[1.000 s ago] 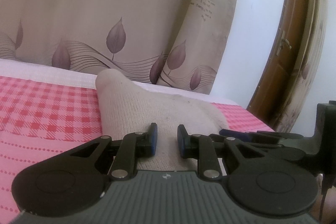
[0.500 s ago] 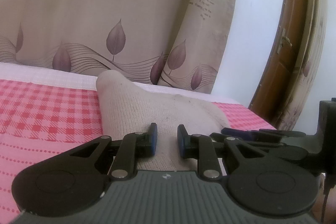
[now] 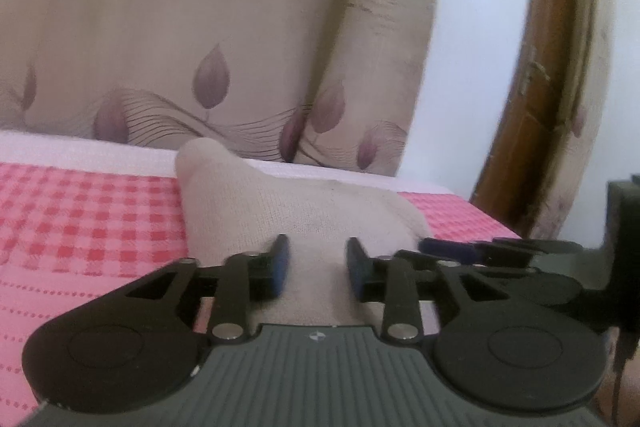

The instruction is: Fold small clothes

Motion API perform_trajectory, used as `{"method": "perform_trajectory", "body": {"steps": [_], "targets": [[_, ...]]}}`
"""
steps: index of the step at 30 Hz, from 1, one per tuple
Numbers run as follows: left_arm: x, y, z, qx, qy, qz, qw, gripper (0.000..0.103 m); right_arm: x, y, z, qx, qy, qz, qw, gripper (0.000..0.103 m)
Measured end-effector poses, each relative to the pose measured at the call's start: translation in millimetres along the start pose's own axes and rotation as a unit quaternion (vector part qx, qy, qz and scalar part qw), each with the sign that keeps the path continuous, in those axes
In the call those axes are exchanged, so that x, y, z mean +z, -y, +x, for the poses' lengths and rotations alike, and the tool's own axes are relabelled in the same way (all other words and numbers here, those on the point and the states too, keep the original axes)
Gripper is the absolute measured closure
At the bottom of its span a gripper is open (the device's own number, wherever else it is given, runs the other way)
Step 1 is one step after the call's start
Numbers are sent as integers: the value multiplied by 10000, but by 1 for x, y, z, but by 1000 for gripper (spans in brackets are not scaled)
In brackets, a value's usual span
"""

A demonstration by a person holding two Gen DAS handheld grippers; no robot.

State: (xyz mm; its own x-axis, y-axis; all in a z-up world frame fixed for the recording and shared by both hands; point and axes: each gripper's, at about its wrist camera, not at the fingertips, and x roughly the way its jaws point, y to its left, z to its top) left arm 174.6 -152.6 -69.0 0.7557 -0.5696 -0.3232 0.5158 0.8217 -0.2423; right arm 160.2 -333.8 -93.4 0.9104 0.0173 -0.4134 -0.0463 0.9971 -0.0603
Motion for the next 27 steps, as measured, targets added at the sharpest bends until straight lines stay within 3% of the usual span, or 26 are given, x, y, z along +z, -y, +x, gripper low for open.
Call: {"method": "perform_trajectory", "body": {"steps": [3, 7, 9, 14, 16, 17, 18, 20, 25, 27], "targets": [[-1, 14, 1, -125, -35, 449, 9989, 32, 0, 0, 0, 23, 4, 55, 10000, 71], [-6, 31, -2, 32, 67, 947, 9955, 16, -1, 3, 0, 72, 5, 132, 9999, 70], [-7, 30, -7, 43, 204, 910, 9956, 10, -1, 4, -1, 113, 10, 188, 9998, 69], [4, 8, -24, -36, 516, 281, 9983, 5, -1, 11, -1, 258, 14, 342, 9991, 66], [18, -2, -27, -19, 455, 53, 9989, 0, -1, 15, -2, 419, 28, 476, 9980, 58], [25, -7, -27, 14, 392, -20, 9992, 0, 0, 19, -4, 590, 33, 581, 9966, 42], [32, -13, -25, 26, 296, -86, 9995, 0, 0, 23, -5, 817, 12, 688, 9943, 20], [43, -27, -16, -75, -72, -281, 9996, 0, 6, 28, -10, 1303, -48, 891, 9875, 0], [50, -61, 12, -496, -727, -833, 9926, 0, 18, 50, -30, 1451, 145, 1324, 9804, 0], [48, -69, 20, -605, -837, -977, 9898, 0, 19, 69, -28, 1518, 1, 1704, 9736, 0]]}}
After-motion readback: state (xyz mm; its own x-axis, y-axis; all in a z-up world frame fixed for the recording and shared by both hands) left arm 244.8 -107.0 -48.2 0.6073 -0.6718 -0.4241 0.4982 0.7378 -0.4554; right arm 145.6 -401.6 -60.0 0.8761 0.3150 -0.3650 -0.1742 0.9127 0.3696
